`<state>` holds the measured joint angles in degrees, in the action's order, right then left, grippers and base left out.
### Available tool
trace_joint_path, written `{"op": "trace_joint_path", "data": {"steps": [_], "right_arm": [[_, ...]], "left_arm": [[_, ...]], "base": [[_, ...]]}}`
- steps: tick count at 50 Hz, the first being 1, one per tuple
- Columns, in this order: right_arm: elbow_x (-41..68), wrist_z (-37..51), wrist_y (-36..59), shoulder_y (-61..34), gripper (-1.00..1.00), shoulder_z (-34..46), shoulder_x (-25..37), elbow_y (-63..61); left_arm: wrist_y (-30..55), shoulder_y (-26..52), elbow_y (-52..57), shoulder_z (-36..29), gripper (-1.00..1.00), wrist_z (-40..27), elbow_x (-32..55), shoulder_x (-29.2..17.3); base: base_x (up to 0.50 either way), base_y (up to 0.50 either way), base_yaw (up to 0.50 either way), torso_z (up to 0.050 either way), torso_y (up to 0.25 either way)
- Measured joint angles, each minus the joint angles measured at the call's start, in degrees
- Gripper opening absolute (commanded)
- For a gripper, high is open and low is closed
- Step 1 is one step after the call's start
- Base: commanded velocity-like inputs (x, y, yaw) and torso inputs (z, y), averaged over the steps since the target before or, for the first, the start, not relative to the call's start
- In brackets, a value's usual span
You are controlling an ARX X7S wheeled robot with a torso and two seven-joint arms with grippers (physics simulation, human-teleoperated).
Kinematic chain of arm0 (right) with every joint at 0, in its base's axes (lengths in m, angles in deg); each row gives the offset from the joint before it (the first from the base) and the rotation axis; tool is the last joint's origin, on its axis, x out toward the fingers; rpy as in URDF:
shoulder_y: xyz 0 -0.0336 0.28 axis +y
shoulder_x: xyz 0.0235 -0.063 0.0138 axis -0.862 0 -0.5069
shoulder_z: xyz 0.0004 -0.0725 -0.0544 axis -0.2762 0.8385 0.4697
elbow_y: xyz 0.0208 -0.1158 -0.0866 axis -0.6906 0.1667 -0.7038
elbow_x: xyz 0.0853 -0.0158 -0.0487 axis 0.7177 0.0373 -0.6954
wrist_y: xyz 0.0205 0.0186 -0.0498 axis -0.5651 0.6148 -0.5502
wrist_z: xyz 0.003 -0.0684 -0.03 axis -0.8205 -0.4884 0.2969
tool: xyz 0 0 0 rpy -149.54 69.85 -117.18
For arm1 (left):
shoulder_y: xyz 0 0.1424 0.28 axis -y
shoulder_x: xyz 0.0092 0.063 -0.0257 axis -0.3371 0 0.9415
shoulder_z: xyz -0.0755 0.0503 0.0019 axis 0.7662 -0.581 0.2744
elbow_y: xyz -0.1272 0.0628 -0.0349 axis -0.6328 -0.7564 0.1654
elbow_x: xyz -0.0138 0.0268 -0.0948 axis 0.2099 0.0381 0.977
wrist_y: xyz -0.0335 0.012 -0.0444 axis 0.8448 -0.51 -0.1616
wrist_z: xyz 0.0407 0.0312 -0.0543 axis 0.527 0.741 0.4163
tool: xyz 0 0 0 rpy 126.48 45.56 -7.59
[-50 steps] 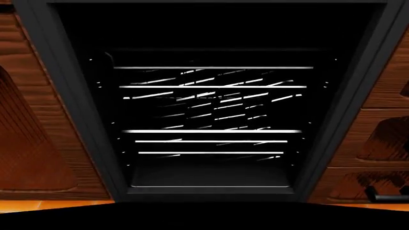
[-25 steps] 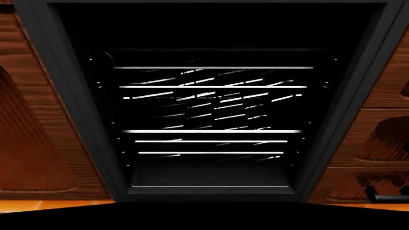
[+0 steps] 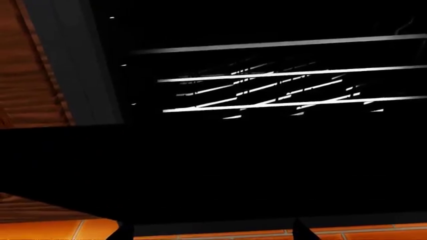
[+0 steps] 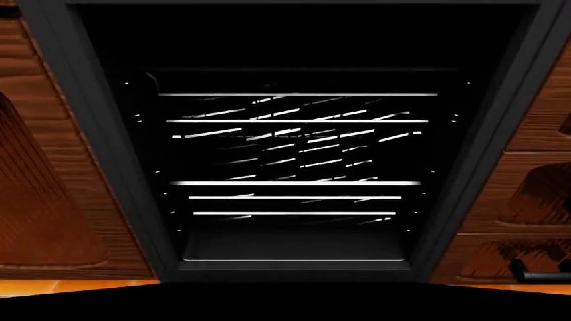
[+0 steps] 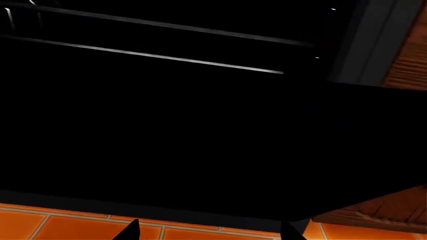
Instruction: Close the dishwasher door
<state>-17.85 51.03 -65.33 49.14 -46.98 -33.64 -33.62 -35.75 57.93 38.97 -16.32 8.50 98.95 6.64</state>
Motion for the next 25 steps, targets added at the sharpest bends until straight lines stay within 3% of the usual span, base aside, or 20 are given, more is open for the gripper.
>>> {"op": "trace_joint_path", "data": {"steps": [25], "right_arm": [[0.1,-0.1,2.4,-1.4,1.00,0.9,0.0,-0.5]], "left_arm": [[1.4,1.5,-0.5,0.6,1.00,0.2,1.4,-0.3]], "base": [[0.00,0.00,0.00,0.000,0.000]]}}
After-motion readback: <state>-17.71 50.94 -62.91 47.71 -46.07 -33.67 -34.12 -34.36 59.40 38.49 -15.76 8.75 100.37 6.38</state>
